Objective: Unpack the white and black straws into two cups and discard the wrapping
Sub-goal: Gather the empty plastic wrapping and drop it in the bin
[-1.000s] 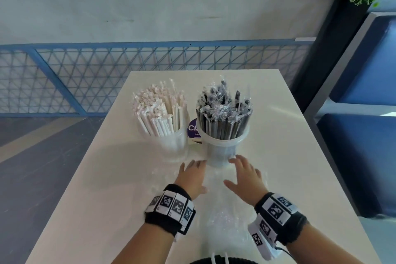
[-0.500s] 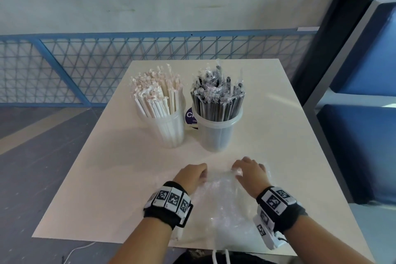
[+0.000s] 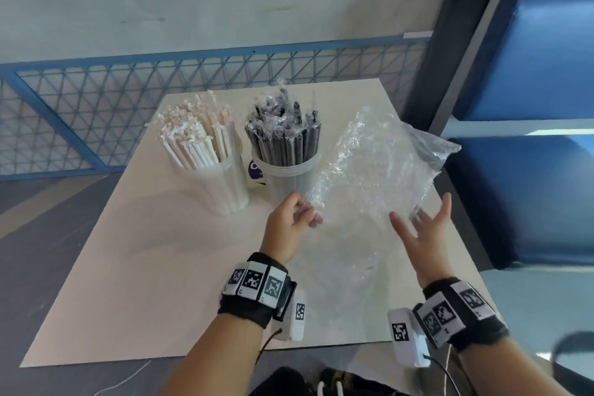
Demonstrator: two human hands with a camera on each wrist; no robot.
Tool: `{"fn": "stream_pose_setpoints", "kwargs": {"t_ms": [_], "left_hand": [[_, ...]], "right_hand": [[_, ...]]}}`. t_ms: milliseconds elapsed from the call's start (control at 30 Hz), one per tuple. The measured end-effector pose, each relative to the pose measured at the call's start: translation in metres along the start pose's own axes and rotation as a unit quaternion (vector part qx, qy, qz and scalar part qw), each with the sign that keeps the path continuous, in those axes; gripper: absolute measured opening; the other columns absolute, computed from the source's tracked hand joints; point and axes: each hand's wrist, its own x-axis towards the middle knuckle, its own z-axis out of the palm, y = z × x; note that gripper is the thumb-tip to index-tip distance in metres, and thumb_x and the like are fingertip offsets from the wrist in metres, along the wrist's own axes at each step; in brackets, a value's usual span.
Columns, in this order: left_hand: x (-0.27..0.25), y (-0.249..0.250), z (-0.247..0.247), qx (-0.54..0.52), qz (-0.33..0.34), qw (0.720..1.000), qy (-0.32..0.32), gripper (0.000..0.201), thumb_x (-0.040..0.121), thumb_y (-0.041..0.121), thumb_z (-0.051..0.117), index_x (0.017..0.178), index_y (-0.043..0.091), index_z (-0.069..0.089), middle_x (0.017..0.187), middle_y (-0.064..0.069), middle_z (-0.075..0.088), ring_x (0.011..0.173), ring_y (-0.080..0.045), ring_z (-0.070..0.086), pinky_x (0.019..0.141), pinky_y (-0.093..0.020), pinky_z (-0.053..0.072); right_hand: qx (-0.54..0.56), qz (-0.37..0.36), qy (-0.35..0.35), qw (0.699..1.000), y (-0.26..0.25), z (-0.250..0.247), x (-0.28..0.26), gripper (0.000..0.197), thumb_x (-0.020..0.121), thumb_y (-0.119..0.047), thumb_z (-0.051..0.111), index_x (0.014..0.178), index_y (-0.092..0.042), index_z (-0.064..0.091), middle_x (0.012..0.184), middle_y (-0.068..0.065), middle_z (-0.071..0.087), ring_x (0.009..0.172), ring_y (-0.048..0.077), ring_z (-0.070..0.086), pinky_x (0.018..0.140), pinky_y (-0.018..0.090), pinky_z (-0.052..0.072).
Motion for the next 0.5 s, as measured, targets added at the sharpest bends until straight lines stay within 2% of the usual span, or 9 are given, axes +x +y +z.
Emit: {"fn": "stream_pose_setpoints", "kwargs": {"t_ms": [67,100,167,233,300,367,433,500], "left_hand": [[0.002,0.006,0.011,-0.033,0.003,0.999,0.005,0.016,0.09,-0.001,0.052,0.083,0.013,0.046,0.073,-0.004,0.066,0.061,-0.003,0.062,0.068,-0.012,0.048],[0.004,0.01,0.018,-0.039,0.002,0.999,0.003,0.019,0.091,0.0,0.051,0.088,0.018,0.044,0.073,-0.002,0.067,0.06,-0.003,0.062,0.067,-0.011,0.047],[0.005,0.01,0.025,-0.031,0.004,1.0,0.0,0.024,0.093,0.002,0.046,0.102,0.022,0.038,0.078,0.001,0.067,0.06,-0.006,0.062,0.066,-0.012,0.045],[0.005,0.013,0.03,-0.014,0.03,0.999,-0.031,0.031,0.094,0.0,0.04,0.109,0.025,0.029,0.086,0.001,0.065,0.061,-0.01,0.063,0.064,-0.016,0.044],[0.006,0.016,0.029,0.006,0.051,0.997,-0.066,0.04,0.093,-0.003,0.036,0.106,0.034,0.03,0.093,0.0,0.062,0.063,-0.012,0.064,0.067,-0.023,0.047],[0.008,0.02,0.026,0.017,0.053,0.992,-0.111,0.044,0.093,-0.005,0.034,0.099,0.038,0.04,0.097,0.002,0.06,0.068,-0.011,0.063,0.078,-0.03,0.052],[0.008,0.021,0.022,0.013,0.038,0.986,-0.159,0.04,0.093,-0.005,0.036,0.099,0.031,0.052,0.101,0.006,0.06,0.073,-0.007,0.063,0.086,-0.032,0.052],[0.007,0.021,0.015,0.003,0.026,0.982,-0.19,0.035,0.091,-0.003,0.047,0.111,0.024,0.055,0.105,0.006,0.06,0.077,-0.003,0.063,0.085,-0.026,0.052]], "right_hand": [[-0.009,-0.007,-0.064,0.998,0.004,-0.002,-0.009,0.103,0.084,-0.019,0.063,0.142,-0.033,-0.02,0.131,0.009,0.054,0.118,0.019,0.054,0.101,0.033,0.04],[-0.026,-0.026,-0.068,0.997,0.007,-0.003,-0.012,0.102,0.084,-0.017,0.062,0.139,-0.037,-0.022,0.121,0.006,0.061,0.109,0.017,0.061,0.095,0.031,0.044],[-0.045,-0.063,-0.068,0.995,0.013,-0.002,-0.015,0.099,0.085,-0.014,0.061,0.132,-0.045,-0.02,0.107,0.002,0.068,0.092,0.012,0.068,0.086,0.03,0.051],[-0.039,-0.086,-0.044,0.995,0.013,-0.006,-0.02,0.097,0.087,-0.009,0.059,0.13,-0.05,-0.019,0.102,0.002,0.07,0.081,0.01,0.07,0.078,0.029,0.054],[-0.014,-0.092,-0.02,0.996,0.012,-0.012,-0.026,0.096,0.089,-0.004,0.055,0.127,-0.057,-0.015,0.1,0.001,0.069,0.075,0.014,0.071,0.074,0.034,0.056],[-0.02,-0.099,-0.007,0.995,0.009,-0.016,-0.033,0.091,0.09,-0.004,0.053,0.126,-0.064,-0.006,0.101,0.001,0.067,0.075,0.015,0.071,0.074,0.035,0.057],[-0.057,-0.114,-0.023,0.992,0.009,-0.018,-0.039,0.082,0.088,-0.009,0.056,0.129,-0.06,0.007,0.099,-0.003,0.065,0.076,0.01,0.07,0.078,0.035,0.056],[-0.098,-0.109,-0.066,0.987,0.01,-0.021,-0.047,0.087,0.079,-0.014,0.069,0.135,-0.052,0.014,0.099,-0.006,0.061,0.081,0.005,0.067,0.081,0.028,0.055]]}}
